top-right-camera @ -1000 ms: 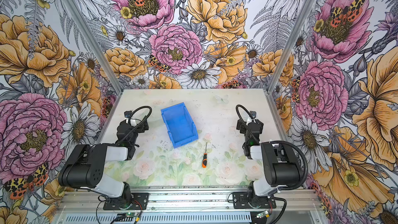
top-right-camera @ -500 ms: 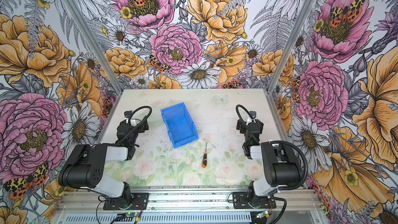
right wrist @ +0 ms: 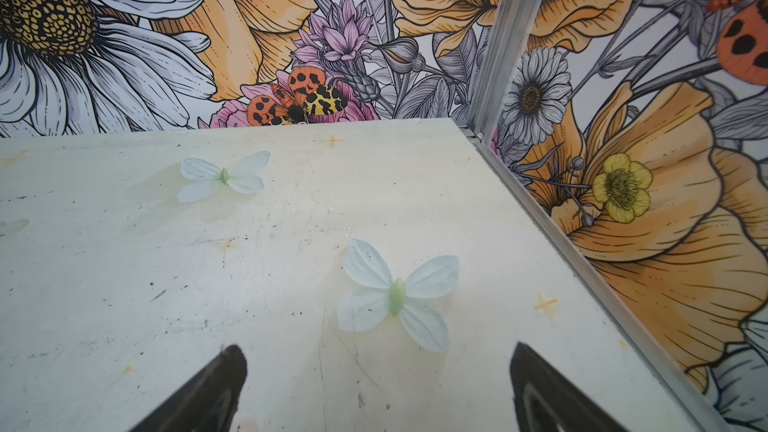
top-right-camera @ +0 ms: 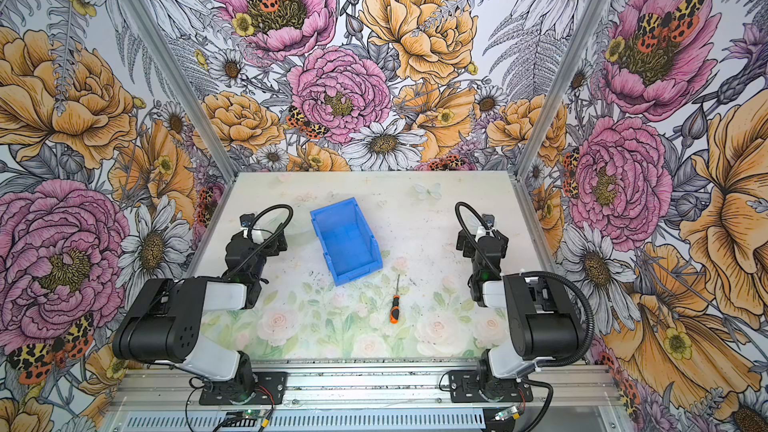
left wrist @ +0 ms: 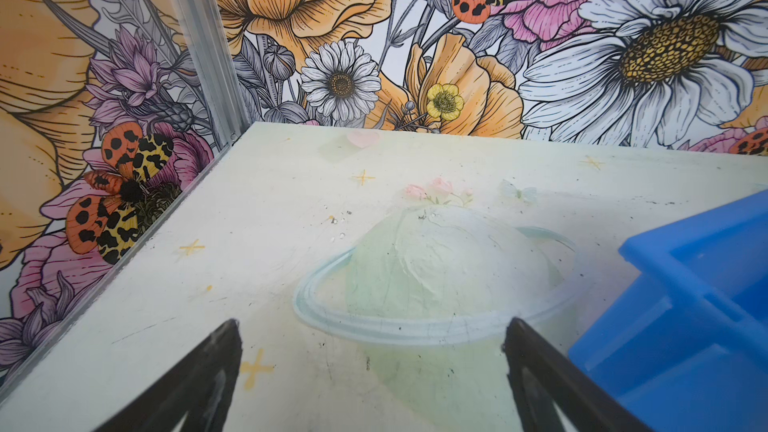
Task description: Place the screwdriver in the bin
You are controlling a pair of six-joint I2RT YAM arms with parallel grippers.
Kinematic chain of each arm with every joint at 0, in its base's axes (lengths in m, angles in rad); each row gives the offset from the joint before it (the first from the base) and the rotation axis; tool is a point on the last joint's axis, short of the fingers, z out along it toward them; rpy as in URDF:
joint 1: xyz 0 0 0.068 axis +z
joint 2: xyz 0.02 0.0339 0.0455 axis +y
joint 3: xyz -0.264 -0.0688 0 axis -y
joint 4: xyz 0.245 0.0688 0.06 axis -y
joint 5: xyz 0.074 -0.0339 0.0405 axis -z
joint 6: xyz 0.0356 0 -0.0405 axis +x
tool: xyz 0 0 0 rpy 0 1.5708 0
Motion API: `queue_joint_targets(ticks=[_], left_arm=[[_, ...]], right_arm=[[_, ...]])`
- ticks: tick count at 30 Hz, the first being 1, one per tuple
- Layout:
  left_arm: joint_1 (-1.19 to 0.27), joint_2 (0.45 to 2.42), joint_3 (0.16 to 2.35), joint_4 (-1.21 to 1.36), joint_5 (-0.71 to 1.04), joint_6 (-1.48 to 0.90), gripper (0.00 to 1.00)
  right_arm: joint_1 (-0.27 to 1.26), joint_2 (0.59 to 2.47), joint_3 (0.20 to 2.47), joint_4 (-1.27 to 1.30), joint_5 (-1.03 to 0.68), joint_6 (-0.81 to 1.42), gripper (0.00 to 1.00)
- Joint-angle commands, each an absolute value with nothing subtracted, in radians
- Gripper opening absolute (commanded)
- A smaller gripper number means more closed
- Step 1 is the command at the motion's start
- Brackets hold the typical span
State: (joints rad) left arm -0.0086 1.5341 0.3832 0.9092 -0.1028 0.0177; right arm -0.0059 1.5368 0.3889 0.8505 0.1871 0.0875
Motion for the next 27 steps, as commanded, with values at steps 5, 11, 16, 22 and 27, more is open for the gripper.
queue_joint_targets(ticks=[5, 11, 16, 22, 27], left_arm=[[0.003, 1.548, 0.384, 0.921, -0.080, 0.020, 0.99], [0.020, 1.518, 0.355, 0.950, -0.070, -0.001, 0.99], [0.039, 1.405, 0.373, 0.808, -0.107, -0.031, 0.99], [0.058, 1.305, 0.445, 0.534, -0.086, -0.055, 0.99], [0.017, 1.273, 0.518, 0.338, -0.180, -0.067, 0.99]], right_arm=[[0.000, 1.537, 0.388, 0.873, 0.194, 0.092, 1.00], [0.001, 1.532, 0.383, 0.881, 0.196, 0.091, 0.99], [0.027, 1.472, 0.431, 0.744, 0.211, 0.064, 0.99], [0.088, 1.344, 0.476, 0.551, 0.256, 0.032, 0.99], [0.154, 1.231, 0.555, 0.291, 0.381, 0.106, 1.00]])
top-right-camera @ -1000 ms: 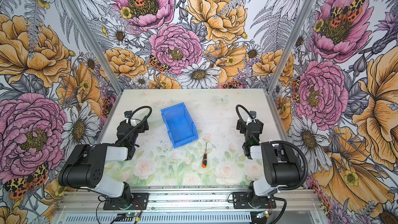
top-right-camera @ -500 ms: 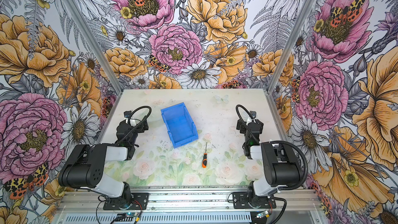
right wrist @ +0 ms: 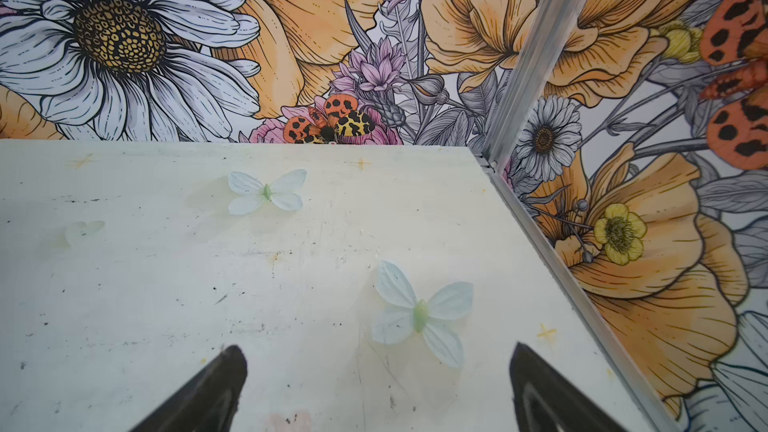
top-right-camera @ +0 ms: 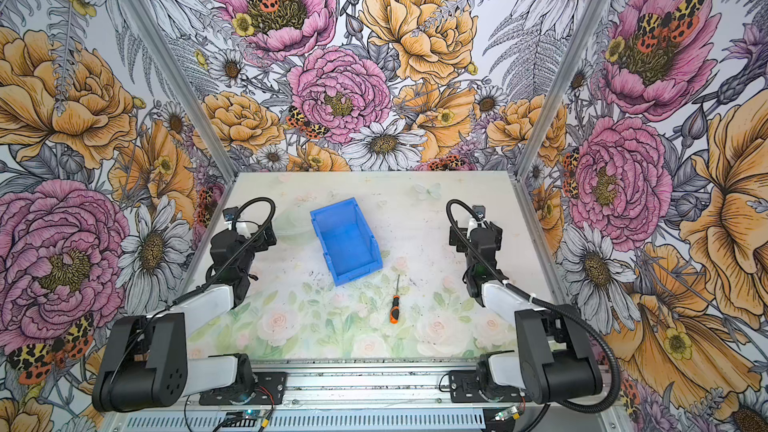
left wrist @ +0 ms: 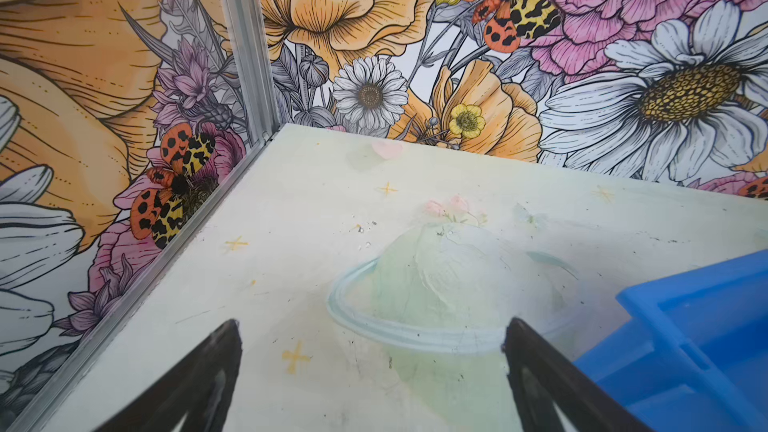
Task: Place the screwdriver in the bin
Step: 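Reach the right gripper down toward the orange-handled screwdriver while the left arm lifts slightly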
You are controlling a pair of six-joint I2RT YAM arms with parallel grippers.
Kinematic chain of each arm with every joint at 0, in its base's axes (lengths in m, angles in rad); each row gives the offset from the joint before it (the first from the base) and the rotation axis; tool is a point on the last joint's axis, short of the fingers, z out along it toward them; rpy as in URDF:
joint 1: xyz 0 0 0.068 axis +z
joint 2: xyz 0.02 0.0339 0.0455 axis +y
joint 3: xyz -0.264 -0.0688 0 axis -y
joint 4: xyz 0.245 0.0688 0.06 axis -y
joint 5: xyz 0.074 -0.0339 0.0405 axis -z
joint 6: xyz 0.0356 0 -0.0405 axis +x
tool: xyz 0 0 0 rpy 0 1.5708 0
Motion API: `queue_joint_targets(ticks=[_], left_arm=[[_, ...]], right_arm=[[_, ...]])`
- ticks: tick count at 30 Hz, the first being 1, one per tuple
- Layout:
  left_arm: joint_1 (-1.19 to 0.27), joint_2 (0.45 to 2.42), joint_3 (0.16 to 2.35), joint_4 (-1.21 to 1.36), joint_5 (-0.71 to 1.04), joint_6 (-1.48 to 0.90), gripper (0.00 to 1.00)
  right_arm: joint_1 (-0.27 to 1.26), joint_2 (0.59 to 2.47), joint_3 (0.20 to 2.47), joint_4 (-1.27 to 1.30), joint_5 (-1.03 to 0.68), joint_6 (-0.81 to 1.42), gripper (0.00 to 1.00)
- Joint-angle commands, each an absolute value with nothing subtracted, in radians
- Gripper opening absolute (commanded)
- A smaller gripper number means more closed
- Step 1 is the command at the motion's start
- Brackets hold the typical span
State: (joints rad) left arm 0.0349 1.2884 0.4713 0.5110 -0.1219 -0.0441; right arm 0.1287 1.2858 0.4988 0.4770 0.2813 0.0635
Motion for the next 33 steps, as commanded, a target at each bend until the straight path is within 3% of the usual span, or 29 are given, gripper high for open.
queue_joint_targets(ticks=[1, 6, 18, 27, 33], left_arm=[[0.015, 1.269, 0.534, 0.296, -0.181, -0.075, 0.99], [0.004, 1.207, 0.558, 0.160, -0.188, -0.139, 0.99], [-0.068, 1.113, 0.656, -0.151, -0.134, -0.385, 0.99], [-0.154, 1.084, 0.671, -0.248, -0.100, -0.391, 0.99], [-0.190, 1.043, 0.660, -0.294, -0.022, -0.438, 0.99]], right_arm=[[0.165, 1.215, 0.573, 0.236, 0.402, 0.124, 1.00], [0.213, 1.145, 0.653, -0.019, 0.478, 0.251, 0.99], [0.286, 0.898, 0.637, -0.237, 0.558, 0.505, 0.99], [0.293, 0.873, 0.720, -0.472, 0.390, 0.707, 0.99], [0.354, 0.951, 0.789, -0.585, 0.294, 0.755, 0.99]])
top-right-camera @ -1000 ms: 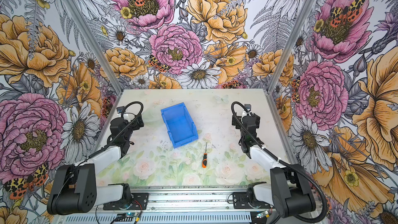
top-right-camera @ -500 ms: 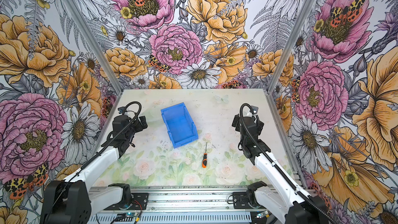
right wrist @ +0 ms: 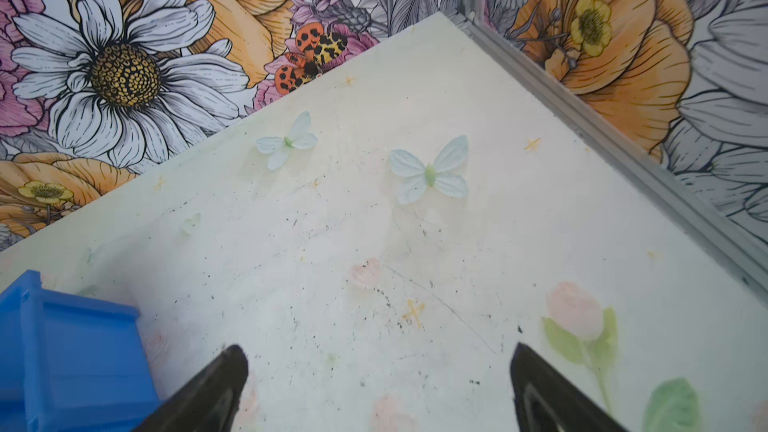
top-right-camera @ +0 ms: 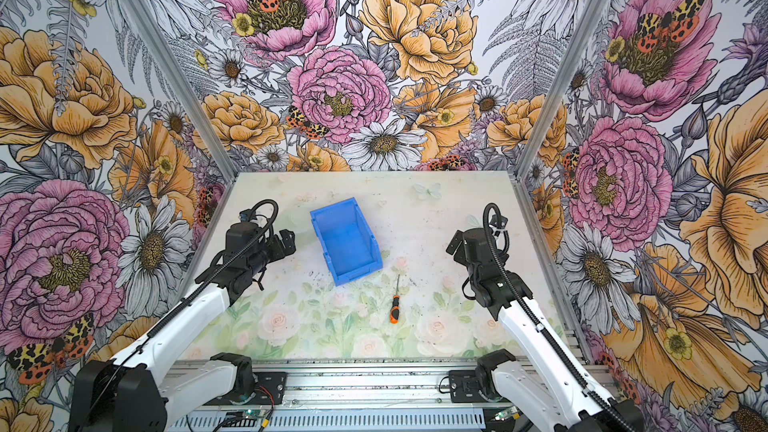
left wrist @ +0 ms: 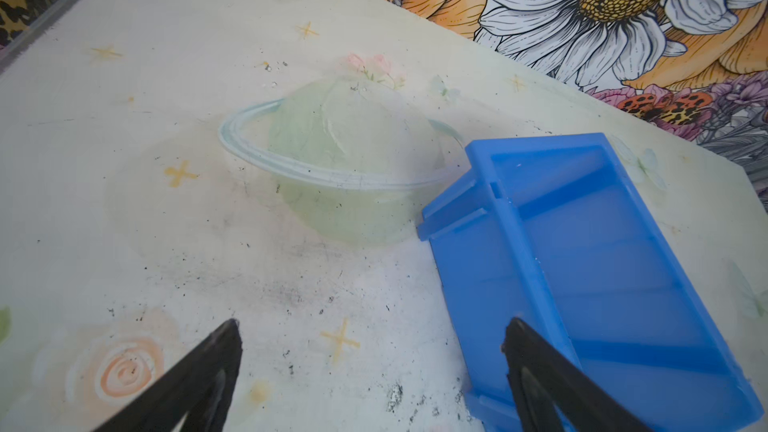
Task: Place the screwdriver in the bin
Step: 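Reach the right gripper down toward the orange-handled screwdriver while the left arm lifts slightly, then close the right gripper on the screwdriver's orange-and-black handle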
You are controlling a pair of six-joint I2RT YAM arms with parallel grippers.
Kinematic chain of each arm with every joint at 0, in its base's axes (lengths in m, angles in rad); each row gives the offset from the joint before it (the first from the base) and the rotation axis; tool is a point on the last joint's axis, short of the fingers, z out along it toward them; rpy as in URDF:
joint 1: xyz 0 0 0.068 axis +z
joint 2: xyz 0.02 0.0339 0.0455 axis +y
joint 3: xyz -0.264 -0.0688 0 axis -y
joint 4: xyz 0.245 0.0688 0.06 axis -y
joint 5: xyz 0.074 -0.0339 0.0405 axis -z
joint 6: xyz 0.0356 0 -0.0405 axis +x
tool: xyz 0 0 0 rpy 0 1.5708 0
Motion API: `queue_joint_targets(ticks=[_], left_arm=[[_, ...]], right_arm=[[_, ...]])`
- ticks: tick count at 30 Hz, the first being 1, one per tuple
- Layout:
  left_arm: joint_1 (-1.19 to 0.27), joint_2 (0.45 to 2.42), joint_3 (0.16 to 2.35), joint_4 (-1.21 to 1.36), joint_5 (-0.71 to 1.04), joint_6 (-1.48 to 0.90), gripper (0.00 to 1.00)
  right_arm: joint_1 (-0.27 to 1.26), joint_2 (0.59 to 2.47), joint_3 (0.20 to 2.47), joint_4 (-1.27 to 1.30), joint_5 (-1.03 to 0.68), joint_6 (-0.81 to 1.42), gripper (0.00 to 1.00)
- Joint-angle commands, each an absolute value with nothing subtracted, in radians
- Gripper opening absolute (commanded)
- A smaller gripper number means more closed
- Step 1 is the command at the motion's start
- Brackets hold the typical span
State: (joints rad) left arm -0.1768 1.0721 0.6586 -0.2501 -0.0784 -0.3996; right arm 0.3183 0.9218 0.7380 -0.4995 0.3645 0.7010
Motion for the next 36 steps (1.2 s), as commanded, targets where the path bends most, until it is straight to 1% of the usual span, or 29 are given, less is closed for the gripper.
queue_joint_targets(ticks=[1, 9, 14, 17, 21, 25, 28, 33, 36], left_arm=[[-0.194, 1.037, 0.657, -0.302, -0.013, -0.444, 0.99], [-0.221, 0.980, 0.650, -0.422, 0.040, -0.467, 0.99], [-0.221, 0.937, 0.619, -0.440, 0.069, -0.497, 0.99], [-0.221, 0.909, 0.605, -0.449, 0.068, -0.502, 0.99], [-0.221, 0.884, 0.601, -0.467, 0.086, -0.495, 0.99], [-0.221, 0.851, 0.604, -0.497, 0.085, -0.494, 0.99], [-0.221, 0.828, 0.604, -0.510, 0.071, -0.494, 0.99], [-0.220, 0.822, 0.601, -0.509, 0.059, -0.493, 0.99], [-0.221, 0.813, 0.602, -0.509, 0.054, -0.489, 0.99]], right_arm=[[0.372, 0.961, 0.794, -0.586, 0.287, 0.758, 1.00], [0.538, 1.060, 0.807, -0.621, 0.210, 0.842, 0.99], [0.629, 1.143, 0.807, -0.642, 0.152, 0.887, 1.00], [0.709, 1.190, 0.805, -0.644, 0.140, 0.903, 1.00], [0.787, 1.265, 0.812, -0.640, 0.123, 0.908, 1.00], [0.845, 1.350, 0.843, -0.640, 0.089, 0.865, 0.99], [0.867, 1.395, 0.855, -0.640, 0.078, 0.845, 0.97], [0.898, 1.452, 0.858, -0.636, 0.081, 0.815, 0.89], [0.916, 1.485, 0.855, -0.637, 0.069, 0.797, 0.86]])
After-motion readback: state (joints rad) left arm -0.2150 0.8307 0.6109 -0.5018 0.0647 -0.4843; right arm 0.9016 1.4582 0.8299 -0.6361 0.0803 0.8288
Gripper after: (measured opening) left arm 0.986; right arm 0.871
